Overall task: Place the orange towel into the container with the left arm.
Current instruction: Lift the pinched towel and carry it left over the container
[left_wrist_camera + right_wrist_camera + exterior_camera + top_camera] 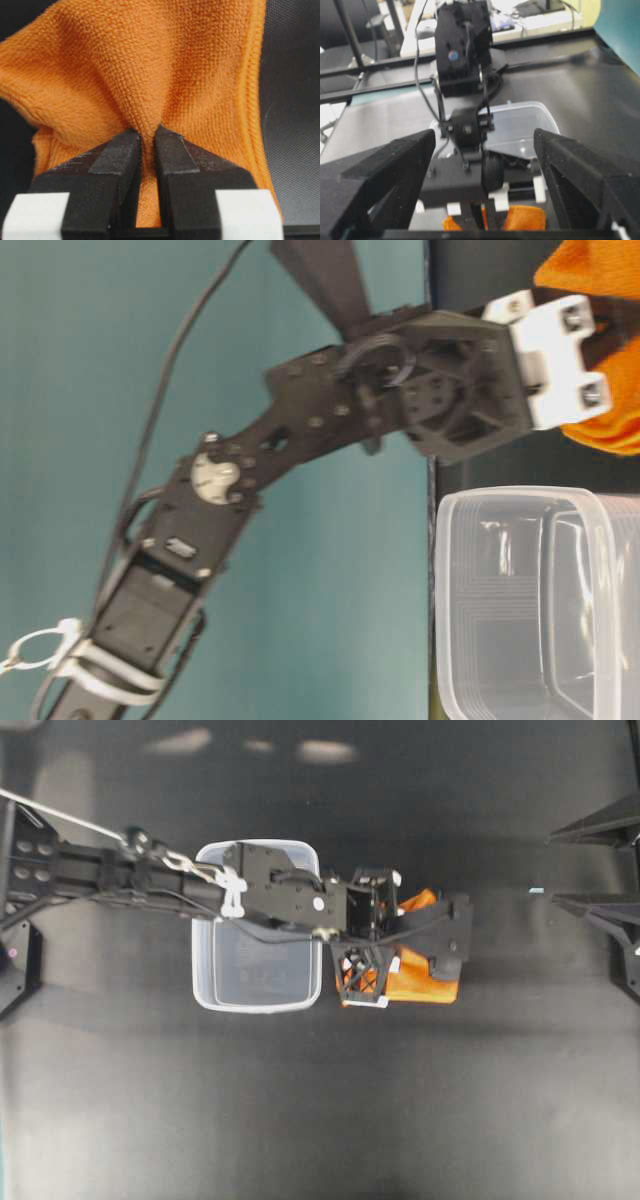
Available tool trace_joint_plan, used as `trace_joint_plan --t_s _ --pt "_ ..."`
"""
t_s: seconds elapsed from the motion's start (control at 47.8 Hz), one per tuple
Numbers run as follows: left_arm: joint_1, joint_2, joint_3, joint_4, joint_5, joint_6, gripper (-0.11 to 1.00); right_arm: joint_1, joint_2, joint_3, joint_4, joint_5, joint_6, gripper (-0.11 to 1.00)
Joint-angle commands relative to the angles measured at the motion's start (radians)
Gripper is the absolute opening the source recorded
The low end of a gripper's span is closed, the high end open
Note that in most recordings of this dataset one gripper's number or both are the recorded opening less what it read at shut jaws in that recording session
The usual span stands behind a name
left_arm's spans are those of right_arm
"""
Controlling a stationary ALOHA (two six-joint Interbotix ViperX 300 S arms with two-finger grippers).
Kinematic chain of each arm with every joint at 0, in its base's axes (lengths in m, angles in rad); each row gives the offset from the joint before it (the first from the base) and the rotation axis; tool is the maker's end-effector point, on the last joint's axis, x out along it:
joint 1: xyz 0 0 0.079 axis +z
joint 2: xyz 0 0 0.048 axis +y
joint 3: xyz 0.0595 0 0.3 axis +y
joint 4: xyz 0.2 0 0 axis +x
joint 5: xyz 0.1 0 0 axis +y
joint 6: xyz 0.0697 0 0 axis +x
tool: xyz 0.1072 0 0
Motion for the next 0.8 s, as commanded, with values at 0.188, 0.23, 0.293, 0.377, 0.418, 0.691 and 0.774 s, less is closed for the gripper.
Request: trace_joint_plan --t_s 0.188,0.23,0.293,0.377,0.418,0.691,0.774 --pt "-0.017 -0.249 -0.002 0.003 0.044 0.048 0.06 -0.003 0.006 -0.008 0.003 -0.012 0.002 0.77" --pt "-0.020 -0.287 0.006 0.005 0.063 0.055 0.06 -0.003 0.006 -0.006 0.003 -0.012 0.002 0.77" --pt "-0.018 -0.353 0.029 0.003 0.109 0.064 0.06 -0.003 0.006 -0.003 0.003 -0.012 0.002 0.77" --pt "-0.012 -0.420 0.072 0.005 0.173 0.074 0.06 -0.003 0.006 0.000 0.003 -0.017 0.002 0.77" --pt "-0.006 -0.456 0.098 0.005 0.199 0.078 0.06 -0.003 0.006 0.002 0.003 -0.018 0.002 0.77" --pt "0.034 -0.681 0.337 0.005 0.229 0.083 0.06 -0.003 0.006 0.008 0.003 -0.046 0.002 0.77" --pt "0.043 -0.732 0.408 0.005 0.209 0.084 0.06 -0.003 0.006 0.008 0.003 -0.054 0.002 0.77"
